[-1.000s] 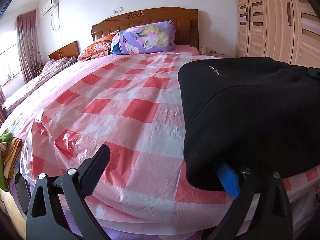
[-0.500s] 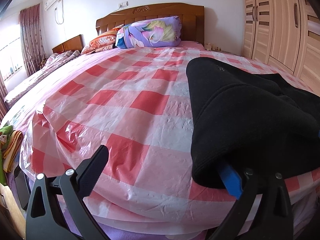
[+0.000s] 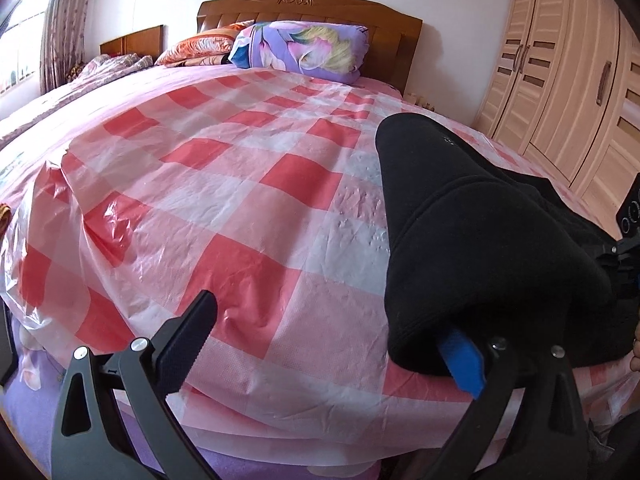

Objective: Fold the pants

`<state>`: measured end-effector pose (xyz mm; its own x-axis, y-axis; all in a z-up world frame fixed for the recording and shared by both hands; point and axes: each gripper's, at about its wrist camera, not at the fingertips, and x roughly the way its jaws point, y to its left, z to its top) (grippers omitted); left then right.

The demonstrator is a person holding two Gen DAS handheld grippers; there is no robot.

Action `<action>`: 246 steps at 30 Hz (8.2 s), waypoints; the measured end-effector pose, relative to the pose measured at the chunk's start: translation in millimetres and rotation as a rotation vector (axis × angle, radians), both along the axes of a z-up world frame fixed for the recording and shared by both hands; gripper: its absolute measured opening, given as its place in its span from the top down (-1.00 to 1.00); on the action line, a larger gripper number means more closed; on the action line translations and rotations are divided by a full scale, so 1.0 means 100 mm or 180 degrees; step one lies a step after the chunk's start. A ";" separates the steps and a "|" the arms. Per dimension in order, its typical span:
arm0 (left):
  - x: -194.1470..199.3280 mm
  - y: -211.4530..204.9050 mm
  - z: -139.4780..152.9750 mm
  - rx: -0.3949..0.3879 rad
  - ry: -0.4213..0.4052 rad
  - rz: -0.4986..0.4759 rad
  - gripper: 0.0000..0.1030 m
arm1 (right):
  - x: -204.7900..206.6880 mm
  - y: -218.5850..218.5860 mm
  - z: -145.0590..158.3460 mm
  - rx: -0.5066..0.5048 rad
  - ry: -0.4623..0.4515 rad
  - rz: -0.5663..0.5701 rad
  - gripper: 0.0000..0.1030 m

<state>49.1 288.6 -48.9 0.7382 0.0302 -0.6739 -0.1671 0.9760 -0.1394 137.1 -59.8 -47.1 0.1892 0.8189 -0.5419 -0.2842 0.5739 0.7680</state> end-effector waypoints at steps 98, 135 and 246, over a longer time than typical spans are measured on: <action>1.65 -1.32 0.35 0.0786 0.0242 -0.0657 -0.97 | 0.56 0.00 -0.20 -0.2113 -0.1424 0.0179 -0.78; 0.88 -3.05 0.29 0.1271 -0.0012 -0.1428 -0.97 | -1.42 -3.36 -0.12 -0.0569 -0.0309 -0.2539 -0.84; 0.39 -0.50 1.10 -0.0630 -0.0234 -0.0920 -0.96 | -1.52 -0.79 0.49 -0.1501 -0.2322 -0.0638 -0.90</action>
<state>87.9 238.2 60.7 0.7439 -0.3126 -0.5906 0.1293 0.9345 -0.3317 -14.5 -138.5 1.9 0.7346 0.4555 -0.5028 -0.4703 0.8761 0.1065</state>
